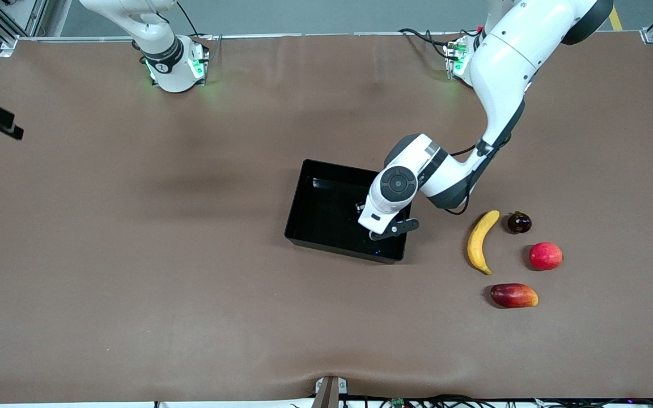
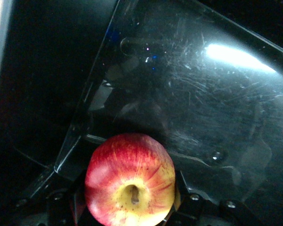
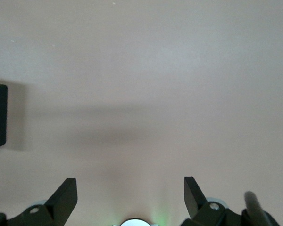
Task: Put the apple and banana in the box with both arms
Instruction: 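Carry the apple over the box while the right gripper withdraws, then open the left gripper to drop the apple into the box, then move the left gripper to the yellow banana and grasp it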
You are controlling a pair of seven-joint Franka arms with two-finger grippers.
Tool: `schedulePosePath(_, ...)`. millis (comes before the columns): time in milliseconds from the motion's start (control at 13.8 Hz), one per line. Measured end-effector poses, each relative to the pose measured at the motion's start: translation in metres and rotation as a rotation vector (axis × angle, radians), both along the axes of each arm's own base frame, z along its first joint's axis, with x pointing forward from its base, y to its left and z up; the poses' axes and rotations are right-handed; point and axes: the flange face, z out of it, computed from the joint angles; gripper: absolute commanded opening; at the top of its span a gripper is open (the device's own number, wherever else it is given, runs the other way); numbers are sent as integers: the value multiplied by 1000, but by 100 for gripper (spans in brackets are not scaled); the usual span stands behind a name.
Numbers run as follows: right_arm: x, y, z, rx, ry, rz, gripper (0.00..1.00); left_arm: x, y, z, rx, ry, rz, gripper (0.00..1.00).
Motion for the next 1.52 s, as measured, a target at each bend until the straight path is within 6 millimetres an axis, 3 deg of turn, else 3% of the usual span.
schedulePosePath(73,-4,6,5,-1,-10,12,100,0,0,-3,3,-1,-4,47)
schedulePosePath(145,-5,9,5,-2,-16,17,100,0,0,-5,5,0,-6,99)
schedulePosePath(435,5,8,2,-6,-68,16,100,3,0,-2,4,-8,11,100)
schedulePosePath(653,5,8,3,-6,-72,18,100,9,0,20,10,-27,22,100)
schedulePosePath(798,5,9,2,-6,-66,18,100,14,3,58,22,-59,23,100)
schedulePosePath(944,3,9,1,-5,-52,19,100,23,12,115,17,-134,4,100)
schedulePosePath(1089,2,10,-1,-2,-39,20,100,38,43,173,16,-193,-57,100)
schedulePosePath(1234,0,10,-2,2,-24,20,100,58,94,207,27,-212,-134,100)
schedulePosePath(1379,0,10,-2,3,-22,20,100,76,140,212,24,-207,-217,100)
schedulePosePath(1524,0,10,-3,4,-19,20,100,90,181,202,18,-182,-305,100)
